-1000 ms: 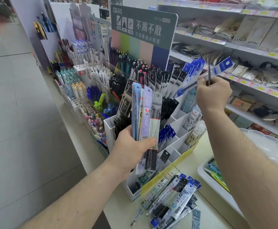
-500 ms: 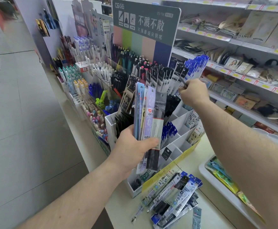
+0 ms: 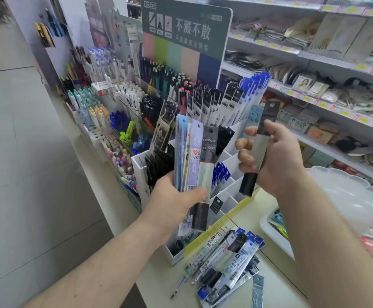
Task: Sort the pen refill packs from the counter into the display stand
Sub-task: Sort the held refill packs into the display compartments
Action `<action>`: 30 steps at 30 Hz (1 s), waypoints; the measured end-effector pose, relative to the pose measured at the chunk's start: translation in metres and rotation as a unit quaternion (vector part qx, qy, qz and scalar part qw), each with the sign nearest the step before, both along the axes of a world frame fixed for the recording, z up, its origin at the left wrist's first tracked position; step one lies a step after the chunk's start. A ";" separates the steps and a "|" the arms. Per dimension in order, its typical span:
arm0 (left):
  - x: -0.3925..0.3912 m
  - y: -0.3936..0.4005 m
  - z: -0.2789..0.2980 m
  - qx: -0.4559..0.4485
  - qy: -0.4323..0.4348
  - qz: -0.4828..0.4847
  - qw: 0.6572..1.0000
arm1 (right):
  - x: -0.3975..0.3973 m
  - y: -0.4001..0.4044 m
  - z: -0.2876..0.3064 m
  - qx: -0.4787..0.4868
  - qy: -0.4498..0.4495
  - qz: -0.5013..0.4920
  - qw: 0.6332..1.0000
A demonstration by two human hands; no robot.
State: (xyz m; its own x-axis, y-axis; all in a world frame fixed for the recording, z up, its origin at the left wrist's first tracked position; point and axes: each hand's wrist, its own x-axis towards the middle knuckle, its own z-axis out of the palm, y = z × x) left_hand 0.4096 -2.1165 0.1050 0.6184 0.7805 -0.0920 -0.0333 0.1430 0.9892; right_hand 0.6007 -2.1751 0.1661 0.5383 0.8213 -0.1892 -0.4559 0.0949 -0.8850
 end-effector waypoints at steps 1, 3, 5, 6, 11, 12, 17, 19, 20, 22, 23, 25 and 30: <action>0.001 -0.001 -0.001 0.000 0.000 -0.003 1.000 | -0.008 -0.007 -0.003 0.012 0.012 0.002 1.000; 0.002 -0.003 -0.004 0.000 0.002 -0.010 1.000 | -0.024 -0.019 -0.010 0.017 0.016 -0.017 1.000; 0.004 -0.006 -0.007 -0.003 0.004 -0.010 1.000 | -0.037 -0.025 -0.016 0.007 0.008 -0.052 0.999; 0.004 -0.008 -0.008 -0.007 0.007 -0.009 1.000 | -0.042 -0.026 -0.019 -0.002 0.008 -0.065 0.998; 0.008 -0.014 -0.013 -0.006 0.035 -0.013 0.999 | -0.064 -0.023 -0.035 -0.101 -0.066 -0.120 0.985; 0.009 -0.015 -0.014 -0.006 0.037 -0.014 0.999 | -0.068 -0.022 -0.038 -0.106 -0.090 -0.129 0.982; 0.013 -0.021 -0.013 0.013 0.041 -0.020 0.999 | -0.076 -0.017 -0.047 -0.091 -0.197 -0.207 0.954; 0.013 -0.022 -0.011 0.019 0.038 -0.028 0.999 | -0.078 -0.016 -0.053 -0.083 -0.237 -0.223 0.942; 0.013 -0.023 -0.010 0.020 0.033 -0.033 0.999 | -0.078 -0.015 -0.055 -0.084 -0.247 -0.227 0.938; 0.014 -0.024 -0.008 0.022 0.015 -0.053 0.998 | -0.077 -0.014 -0.058 -0.087 -0.260 -0.234 0.933; 0.014 -0.025 -0.007 0.024 0.006 -0.064 0.998 | -0.077 -0.014 -0.058 -0.086 -0.266 -0.236 0.931; 0.015 -0.024 -0.006 0.028 -0.002 -0.079 0.996 | -0.078 -0.014 -0.058 -0.093 -0.276 -0.235 0.927; 0.009 -0.019 -0.008 0.035 0.032 -0.064 0.997 | -0.078 -0.015 -0.063 -0.090 -0.248 -0.200 0.944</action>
